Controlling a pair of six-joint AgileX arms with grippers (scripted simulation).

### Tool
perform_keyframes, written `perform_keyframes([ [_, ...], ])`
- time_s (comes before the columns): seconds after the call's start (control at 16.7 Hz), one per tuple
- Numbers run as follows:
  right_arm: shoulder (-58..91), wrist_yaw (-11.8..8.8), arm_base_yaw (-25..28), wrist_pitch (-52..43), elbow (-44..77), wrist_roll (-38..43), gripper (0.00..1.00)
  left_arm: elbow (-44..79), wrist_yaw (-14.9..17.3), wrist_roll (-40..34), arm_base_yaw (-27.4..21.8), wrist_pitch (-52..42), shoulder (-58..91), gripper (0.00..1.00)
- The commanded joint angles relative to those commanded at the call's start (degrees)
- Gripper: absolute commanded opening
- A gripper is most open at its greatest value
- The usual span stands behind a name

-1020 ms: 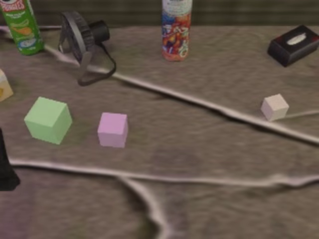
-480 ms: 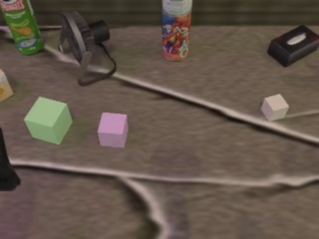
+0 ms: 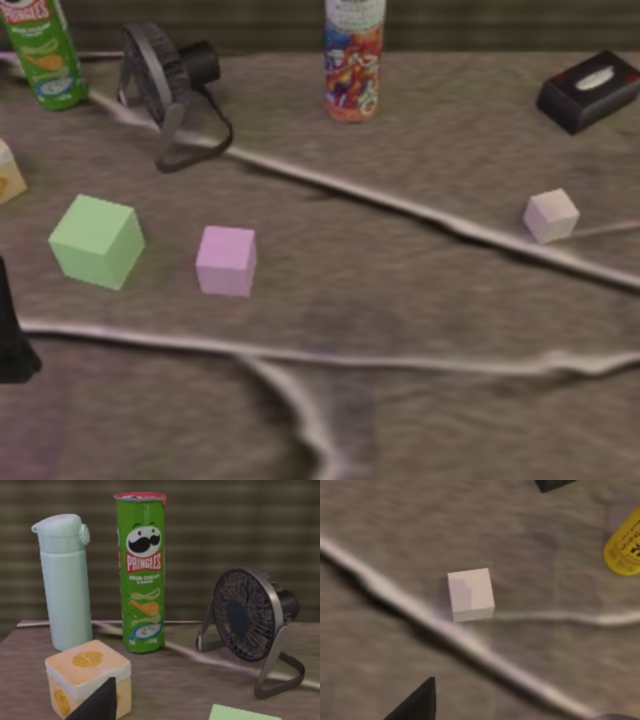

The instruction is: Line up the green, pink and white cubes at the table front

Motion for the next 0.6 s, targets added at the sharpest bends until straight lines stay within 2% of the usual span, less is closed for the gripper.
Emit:
perform_keyframes([
  [0.3, 32.32, 0.26, 1.89, -16.17, 25.43, -1.80, 1.00, 0.00, 0.00, 0.00, 0.00, 0.00, 0.00, 1.00],
  [0.6, 53.77, 0.34, 3.39, -27.65, 45.22, -3.17, 1.00, 0.00, 0.00, 0.00, 0.00, 0.00, 0.00, 1.00],
])
